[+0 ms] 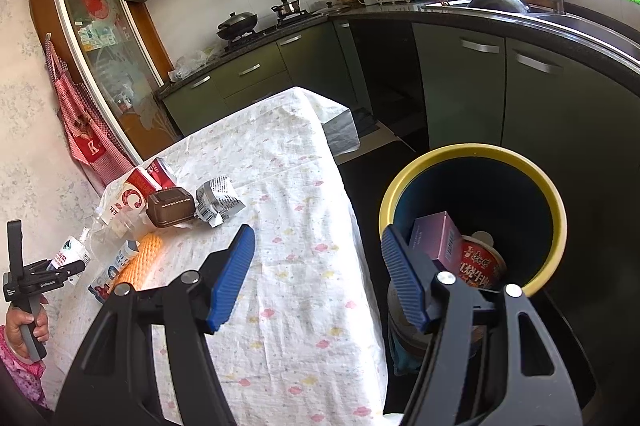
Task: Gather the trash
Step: 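Grasp the Nongfu Spring water bottle with the left gripper, then carry the water bottle with the left gripper and drop it into the bin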
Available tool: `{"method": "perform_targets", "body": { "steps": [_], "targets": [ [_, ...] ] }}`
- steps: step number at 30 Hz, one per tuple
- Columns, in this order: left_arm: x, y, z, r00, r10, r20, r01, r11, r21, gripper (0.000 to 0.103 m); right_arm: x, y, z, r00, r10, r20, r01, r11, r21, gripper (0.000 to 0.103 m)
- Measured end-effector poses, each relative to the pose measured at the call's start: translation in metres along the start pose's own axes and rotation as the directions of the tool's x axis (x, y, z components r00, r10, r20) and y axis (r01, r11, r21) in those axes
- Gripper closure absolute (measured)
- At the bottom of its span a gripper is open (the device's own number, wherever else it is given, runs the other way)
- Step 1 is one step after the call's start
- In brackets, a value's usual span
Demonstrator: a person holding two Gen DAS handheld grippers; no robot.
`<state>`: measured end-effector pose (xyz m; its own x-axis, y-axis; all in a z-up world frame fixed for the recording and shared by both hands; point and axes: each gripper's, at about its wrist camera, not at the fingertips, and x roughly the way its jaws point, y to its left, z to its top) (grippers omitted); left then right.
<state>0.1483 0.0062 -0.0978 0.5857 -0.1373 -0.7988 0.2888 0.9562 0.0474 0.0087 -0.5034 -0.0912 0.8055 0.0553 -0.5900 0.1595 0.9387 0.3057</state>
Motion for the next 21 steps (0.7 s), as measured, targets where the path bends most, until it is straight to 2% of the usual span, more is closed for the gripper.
{"method": "perform_targets", "body": {
  "steps": [7,11,14,16,21],
  "targets": [
    [-0.044,-0.028,0.017,0.998,-0.034,0.057,0.029,0.996,0.081,0.038,-0.011,-0.003,0.004,1.0,-0.012,0.028,0.012,1.0,-0.005,0.04],
    [-0.059,-0.066,0.034,0.991,-0.12,0.06,0.109,0.981,0.163,0.038,-0.022,-0.015,0.006,0.998,-0.042,0.048,0.042,0.999,0.01,0.04],
    [-0.066,-0.108,0.049,0.977,-0.208,0.054,0.189,0.952,0.241,0.038,-0.033,-0.029,0.006,0.995,-0.071,0.064,0.069,0.997,0.03,0.04],
    [-0.067,-0.141,0.059,0.964,-0.262,0.045,0.237,0.923,0.304,0.038,-0.041,-0.039,0.005,0.993,-0.088,0.077,0.084,0.995,0.048,0.04],
    [-0.057,-0.238,0.08,0.913,-0.405,-0.054,0.389,0.82,0.421,0.038,-0.065,-0.066,0.001,0.986,-0.129,0.108,0.119,0.988,0.094,0.04]
  ]
}}
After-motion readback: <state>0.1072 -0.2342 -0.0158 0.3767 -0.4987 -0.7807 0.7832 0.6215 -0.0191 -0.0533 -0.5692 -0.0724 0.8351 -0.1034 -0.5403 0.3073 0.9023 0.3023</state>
